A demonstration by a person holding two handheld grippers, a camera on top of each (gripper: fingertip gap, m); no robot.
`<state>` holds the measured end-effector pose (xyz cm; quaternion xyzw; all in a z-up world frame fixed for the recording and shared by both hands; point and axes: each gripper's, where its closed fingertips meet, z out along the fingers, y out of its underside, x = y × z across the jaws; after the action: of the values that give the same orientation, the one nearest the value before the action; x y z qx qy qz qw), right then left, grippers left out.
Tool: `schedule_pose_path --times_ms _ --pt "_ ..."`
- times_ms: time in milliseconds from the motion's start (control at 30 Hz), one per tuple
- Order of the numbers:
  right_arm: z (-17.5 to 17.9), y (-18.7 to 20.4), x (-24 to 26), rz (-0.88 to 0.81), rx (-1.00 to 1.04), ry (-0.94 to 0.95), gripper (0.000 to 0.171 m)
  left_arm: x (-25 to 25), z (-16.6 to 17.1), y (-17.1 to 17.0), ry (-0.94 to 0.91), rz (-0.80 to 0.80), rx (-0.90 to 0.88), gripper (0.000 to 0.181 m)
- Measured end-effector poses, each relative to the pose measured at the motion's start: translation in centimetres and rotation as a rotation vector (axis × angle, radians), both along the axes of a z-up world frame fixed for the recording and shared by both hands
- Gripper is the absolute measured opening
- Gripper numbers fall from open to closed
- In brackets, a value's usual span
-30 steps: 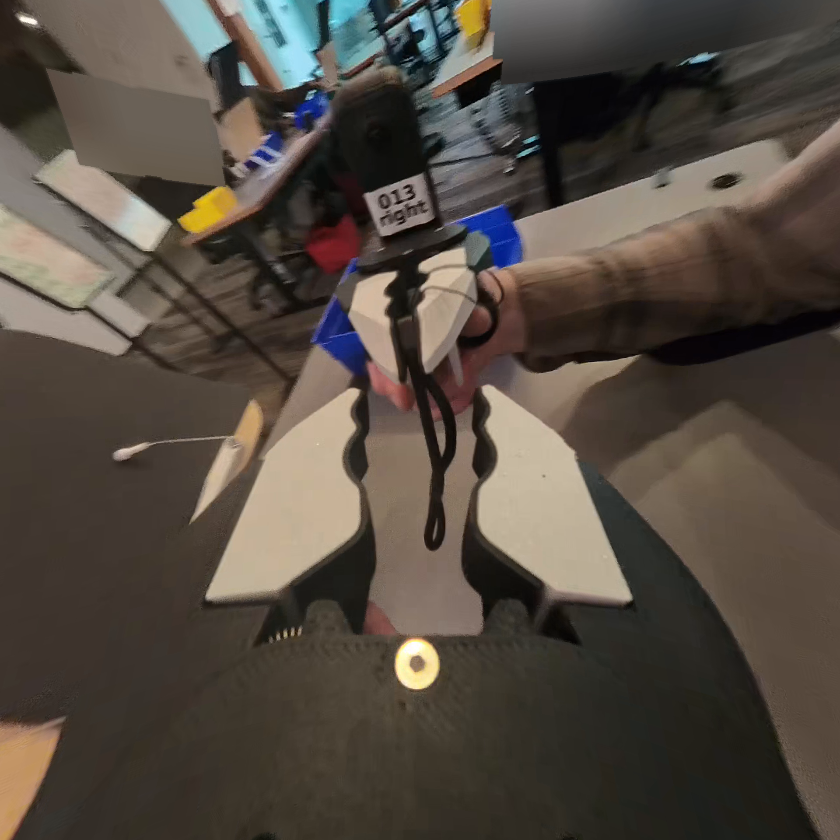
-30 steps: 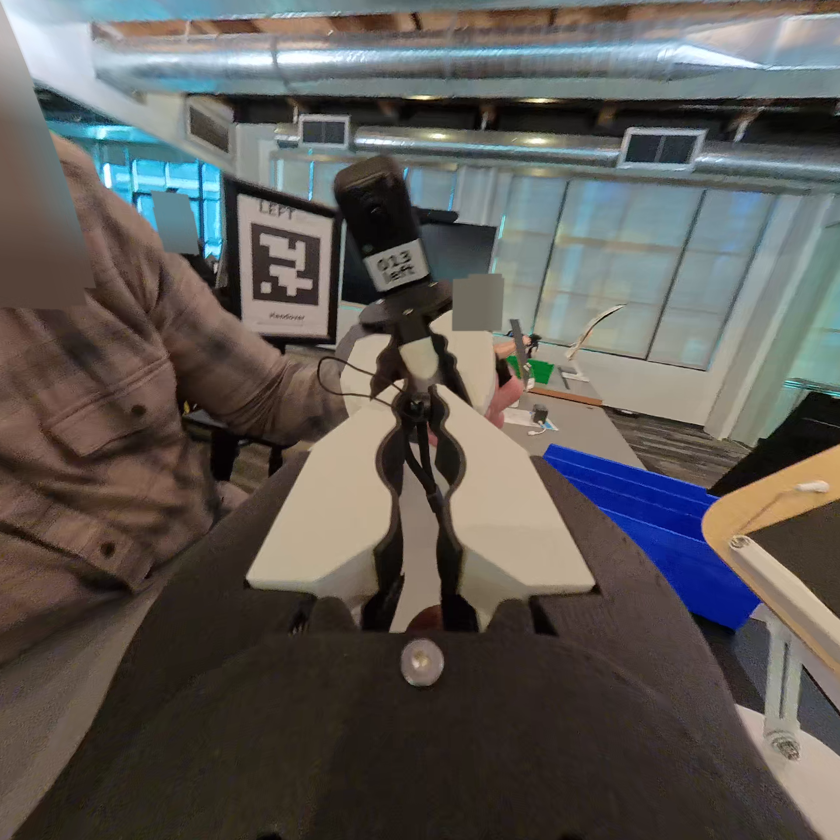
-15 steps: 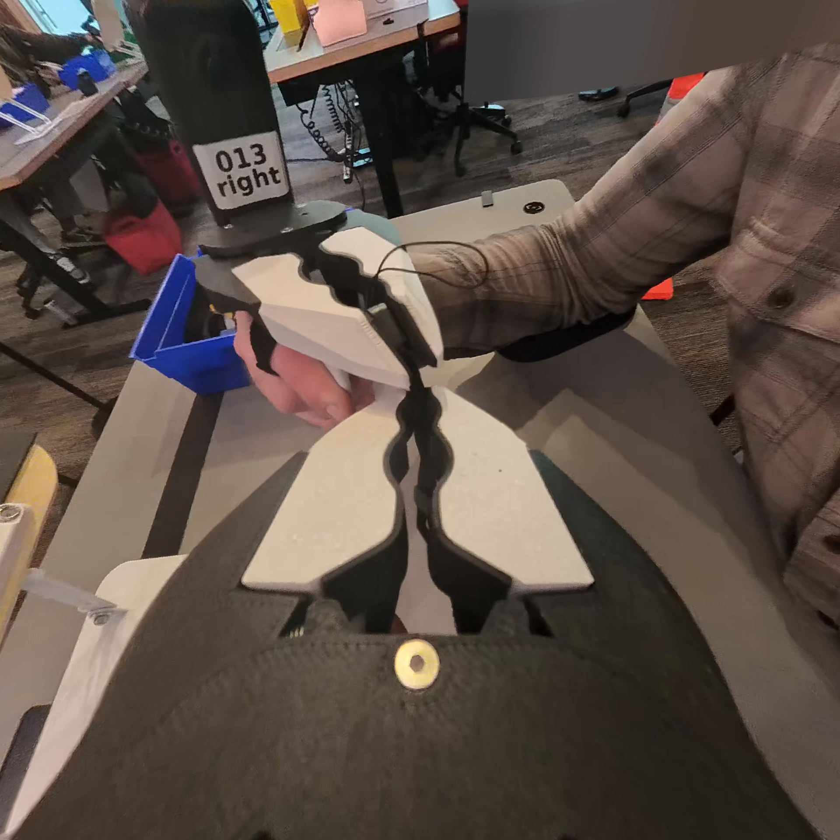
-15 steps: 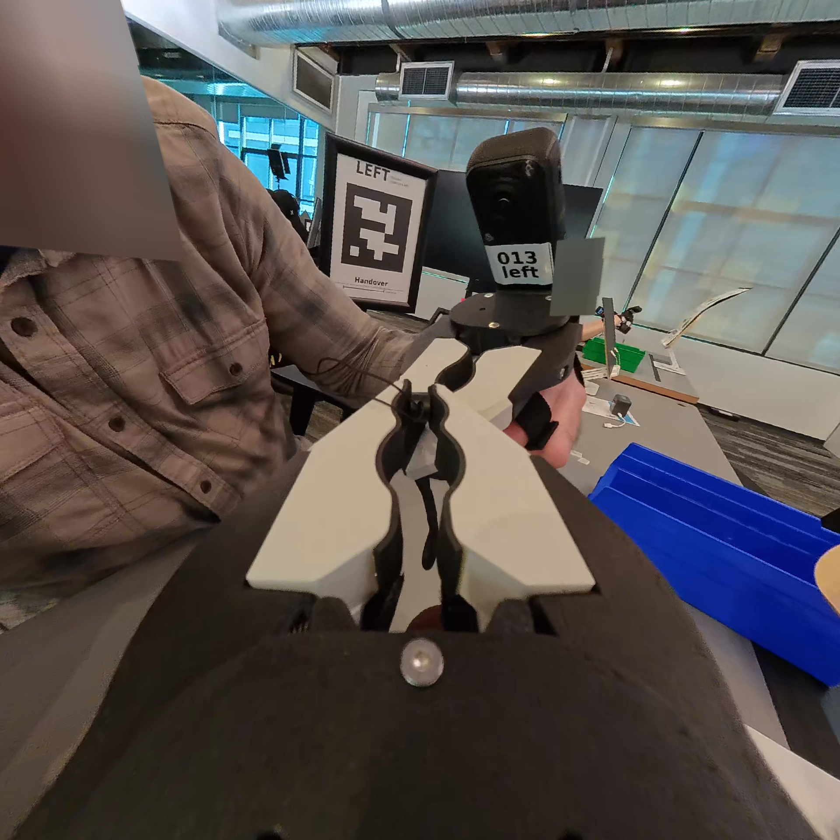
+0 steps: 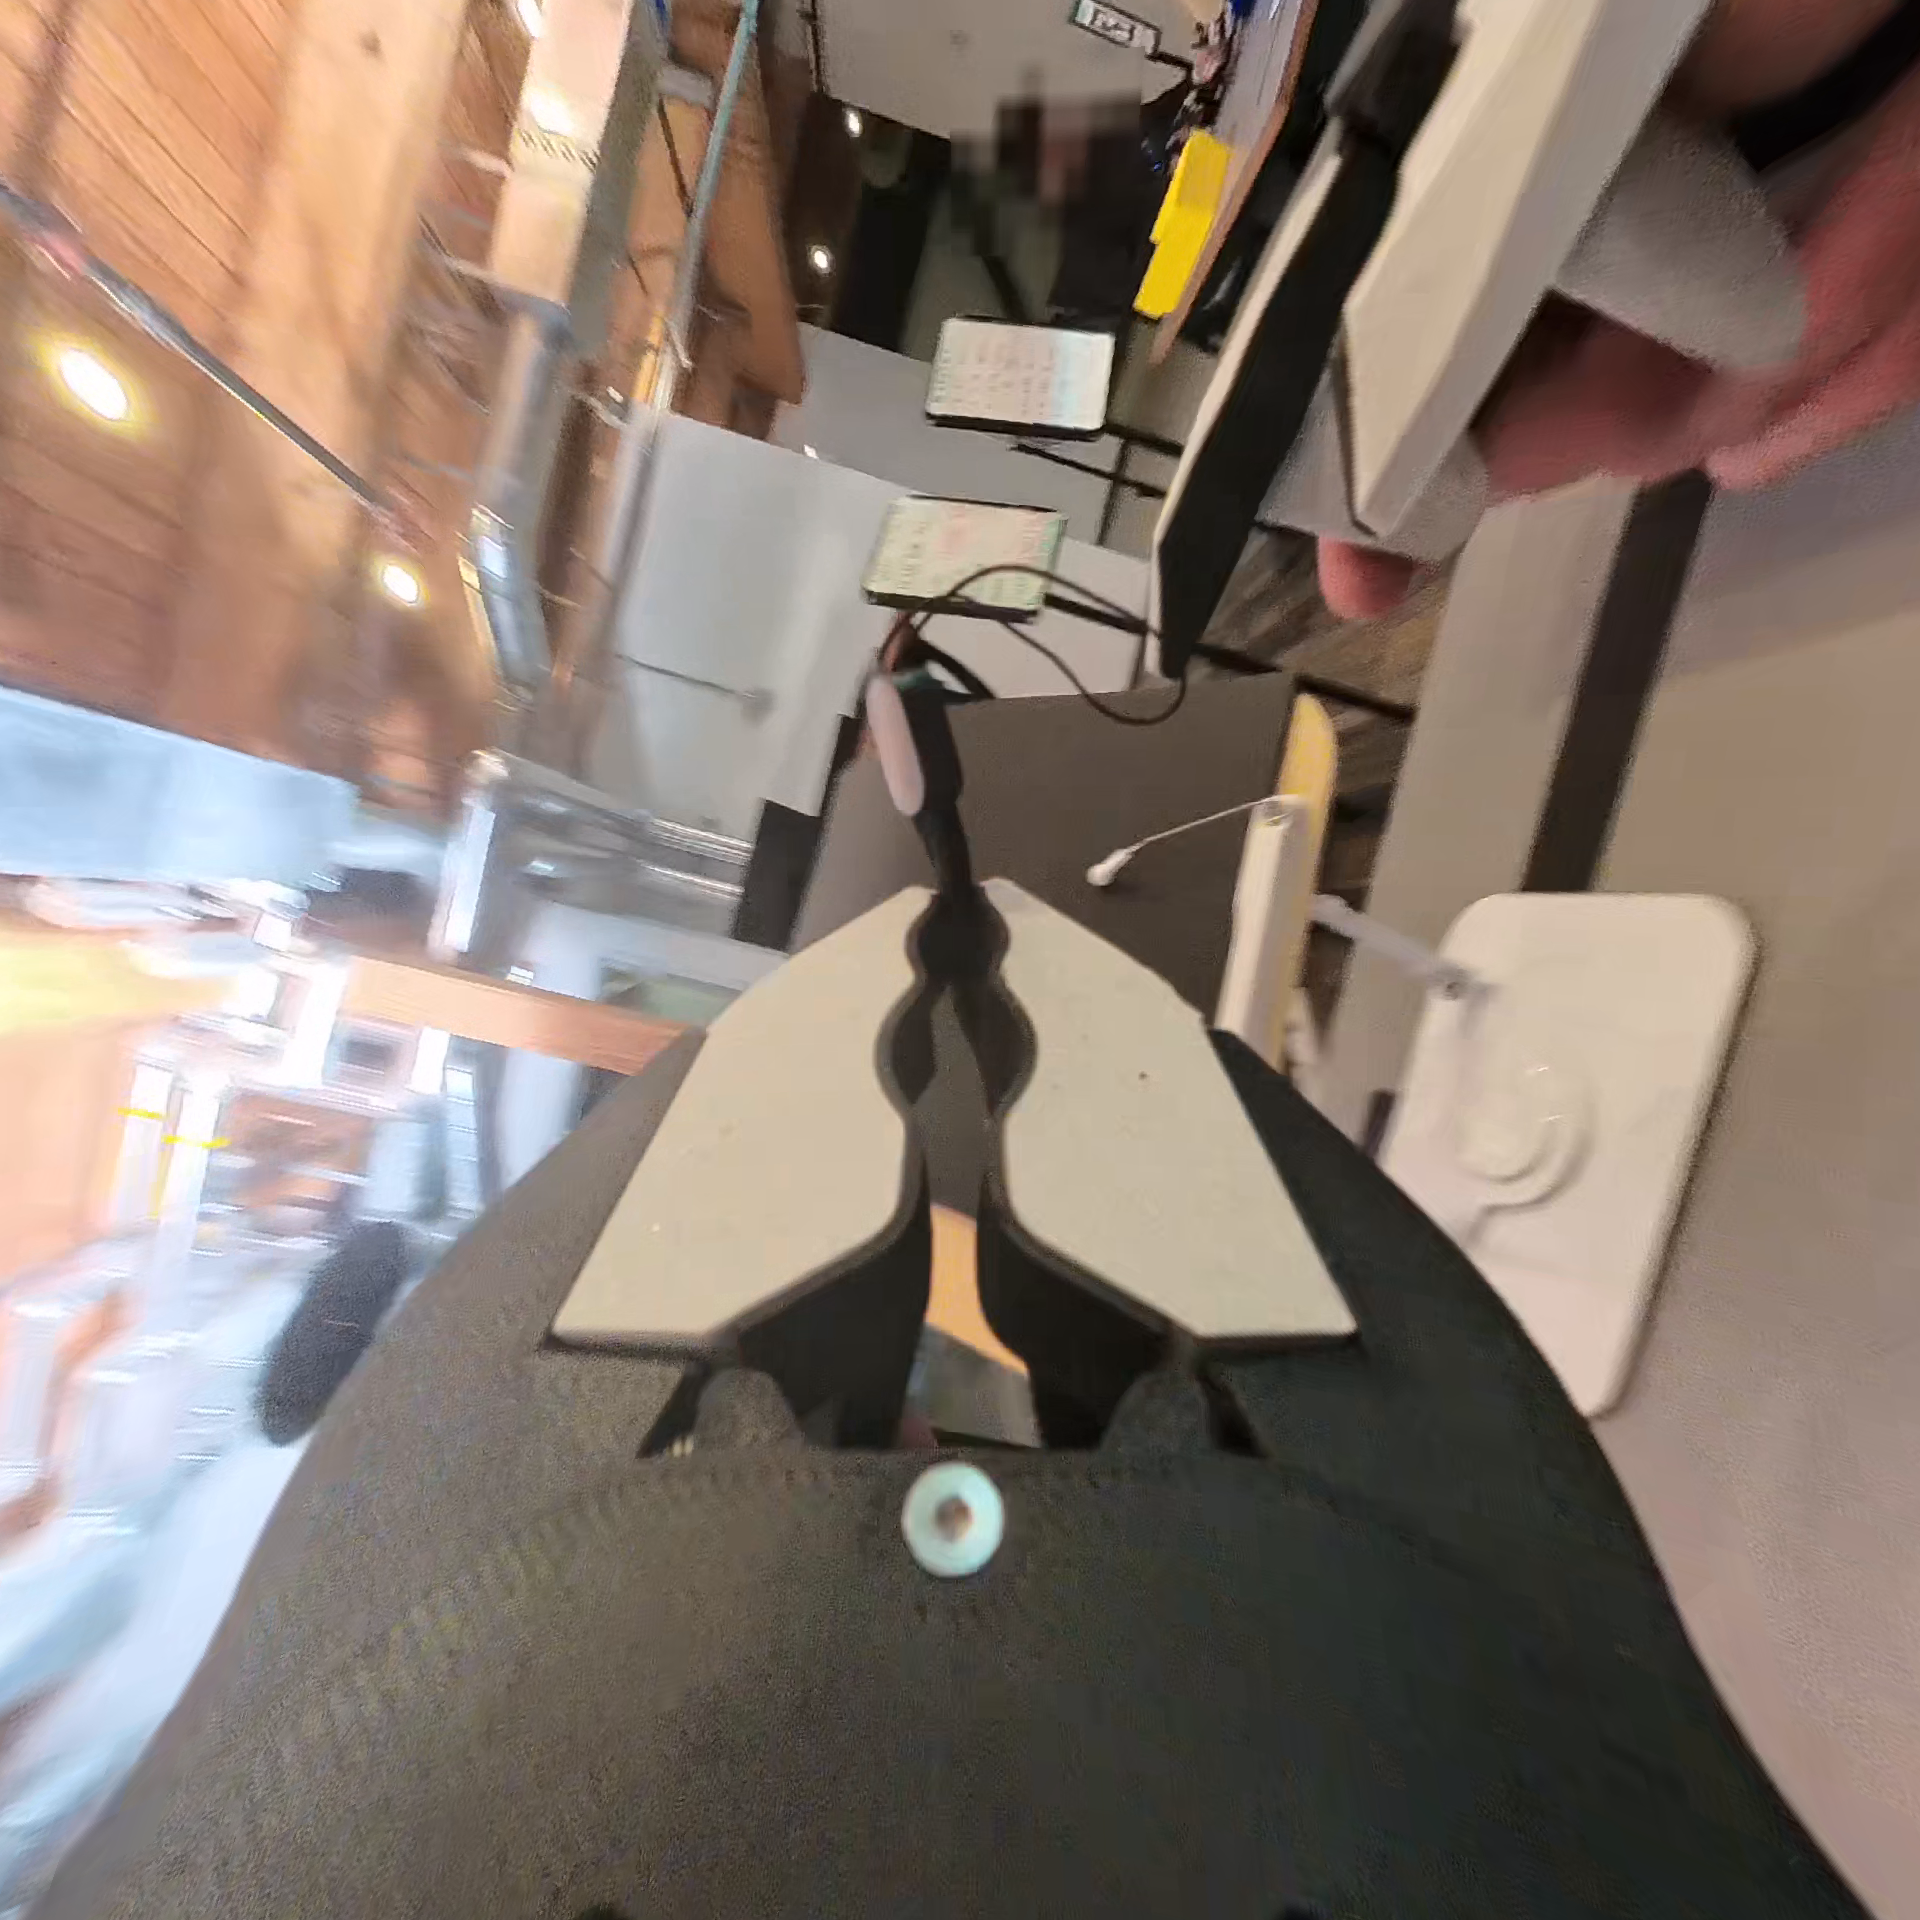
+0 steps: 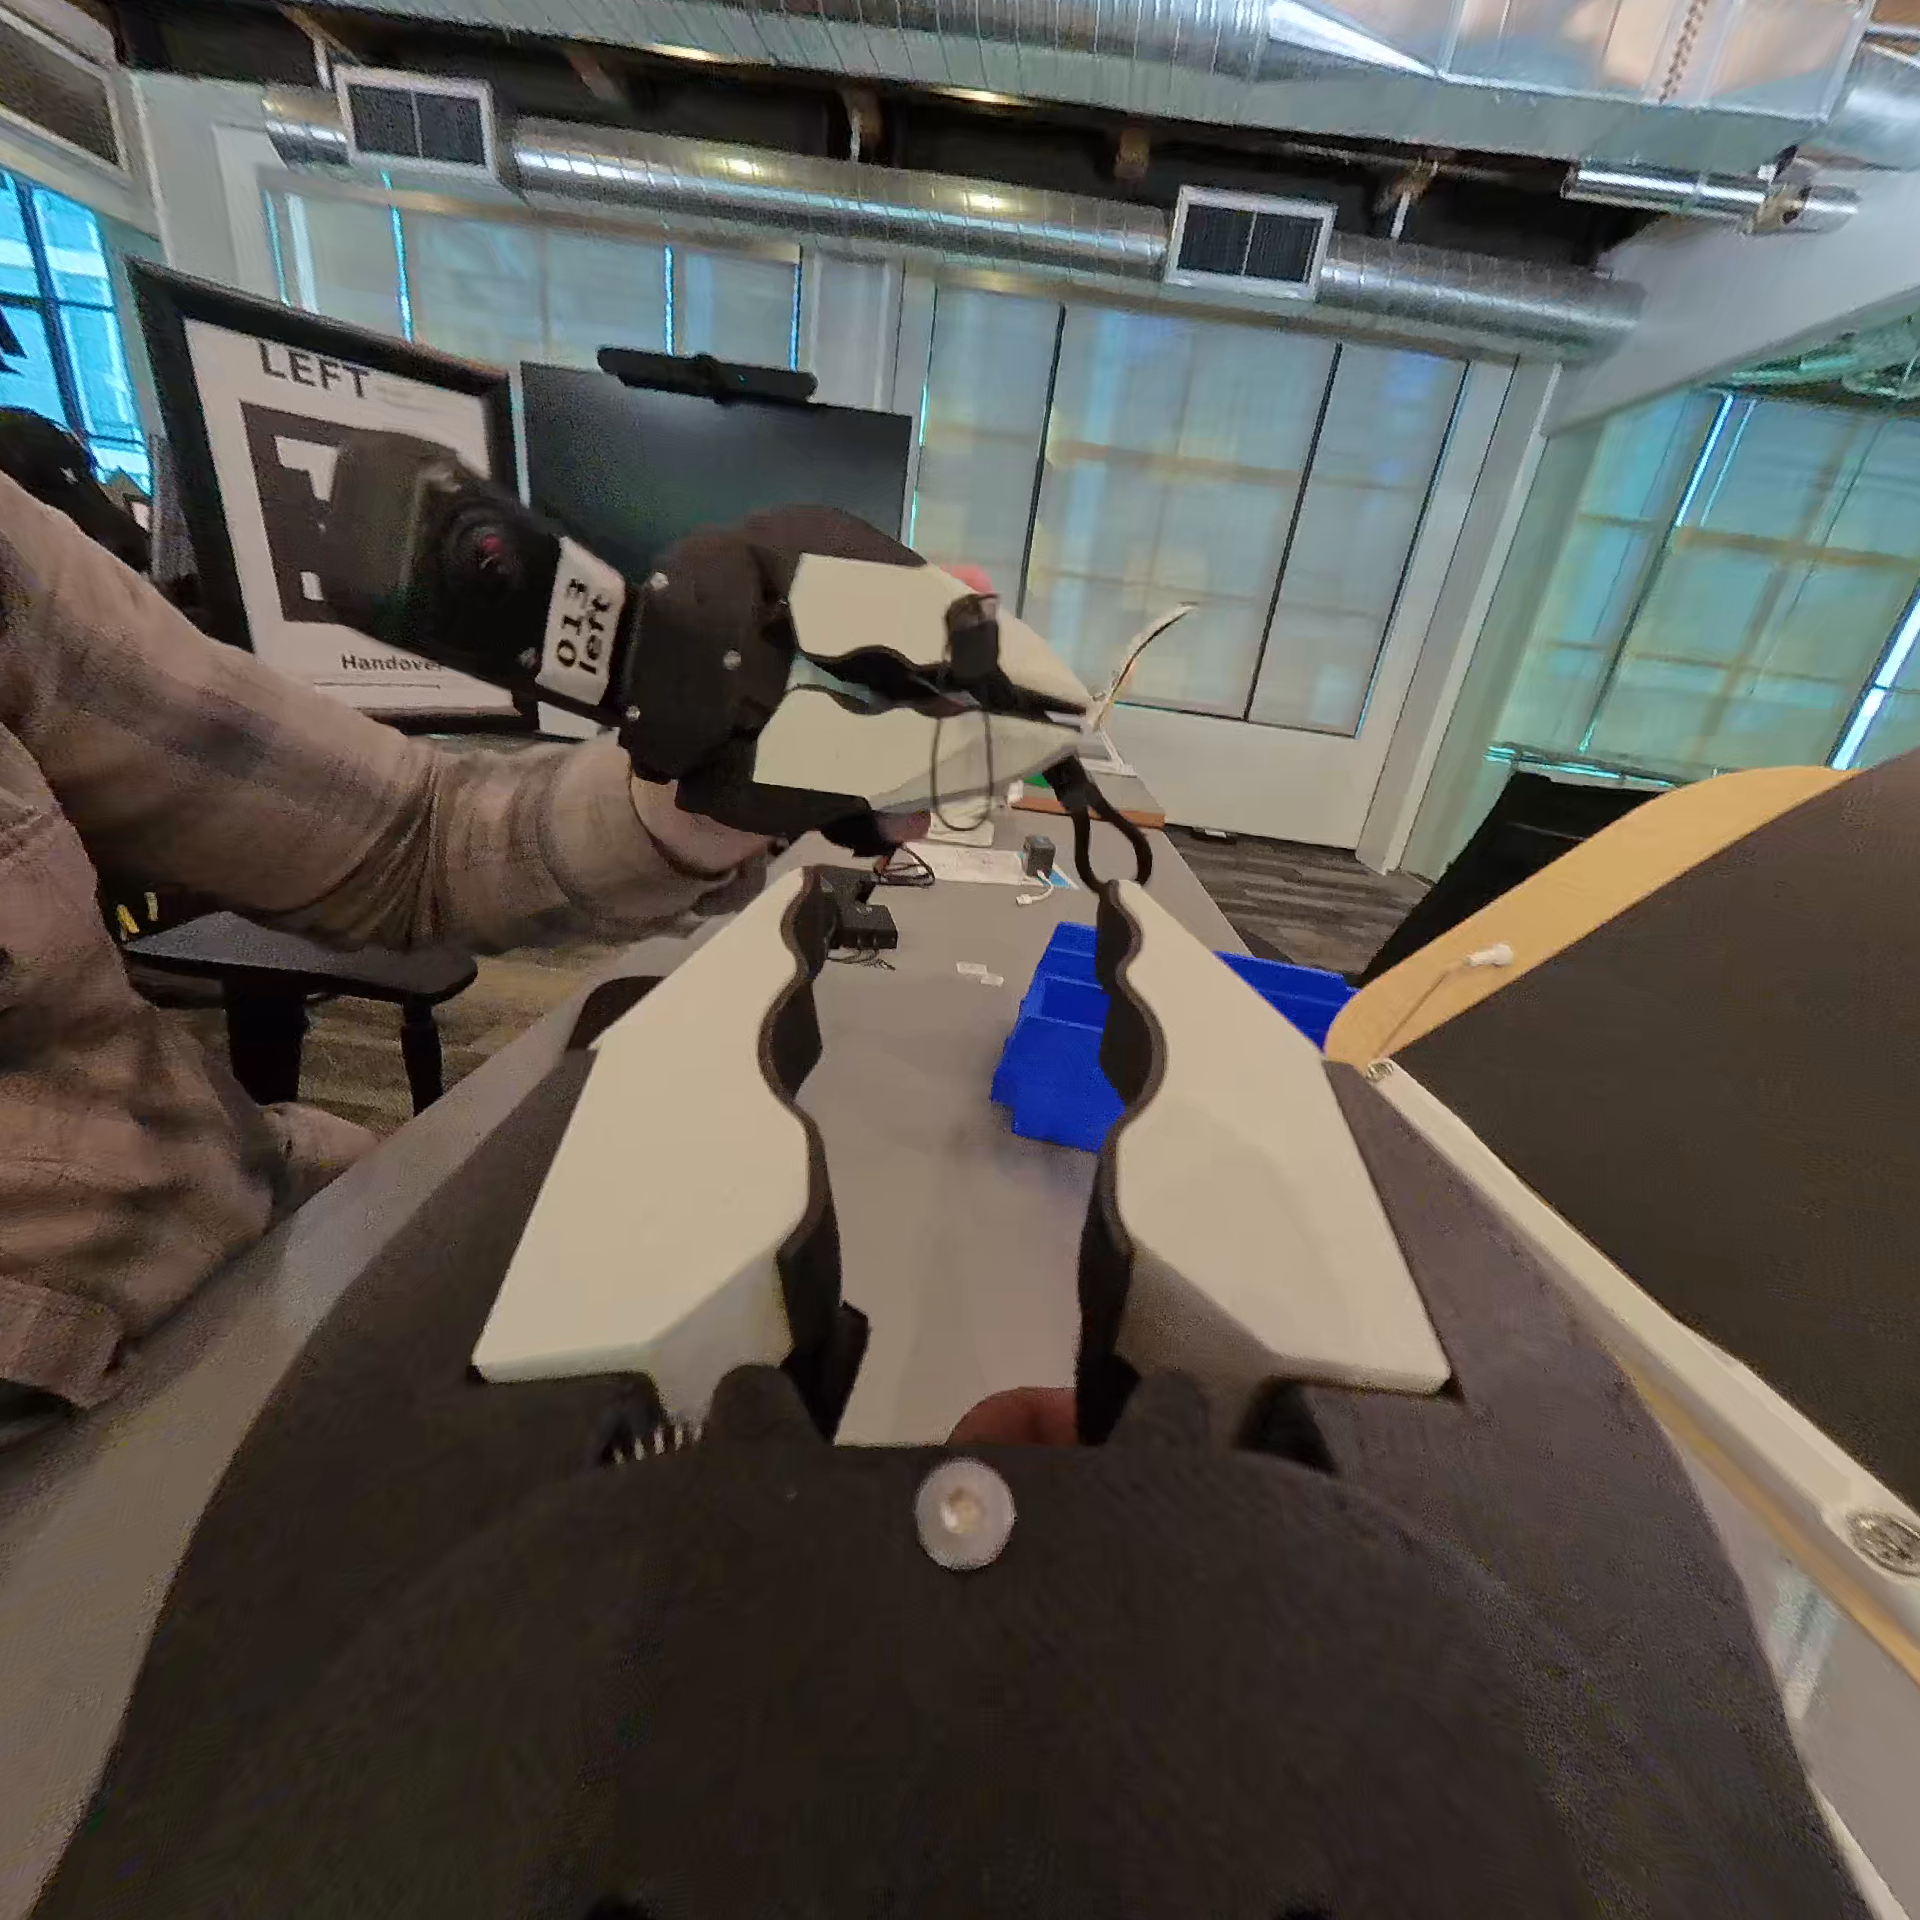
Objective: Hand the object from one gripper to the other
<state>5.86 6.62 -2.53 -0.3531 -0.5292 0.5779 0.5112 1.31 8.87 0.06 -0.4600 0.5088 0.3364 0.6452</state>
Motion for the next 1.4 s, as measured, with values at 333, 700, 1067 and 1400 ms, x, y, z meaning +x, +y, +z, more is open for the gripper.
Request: schedule_pose_path --times_ms 333,700,1067,1400 --pt "0.4 -1.9 1.8 0.099 0.012 -0.092 0.046 2.3 -0.5 -1.8 0.653 -0.083 0.358 0.002" --pt "-2.3 -3.5 0.5 0.385 -0.265 -0.182 0.046 6.9 -3.6 -6.3 1.012 -0.34 0.47 0.002" --pt "-2.4 -5.9 0.0 0.623 -0.401 -0.101 0.046 6.9 -4.6 -7.1 1.127 -0.417 0.457 0.002" --pt "-2.7 -6.0 -0.1 0.698 -0.487 -0.095 0.045 6.9 -6.0 -7.8 1.173 -0.471 0.424 0.003"
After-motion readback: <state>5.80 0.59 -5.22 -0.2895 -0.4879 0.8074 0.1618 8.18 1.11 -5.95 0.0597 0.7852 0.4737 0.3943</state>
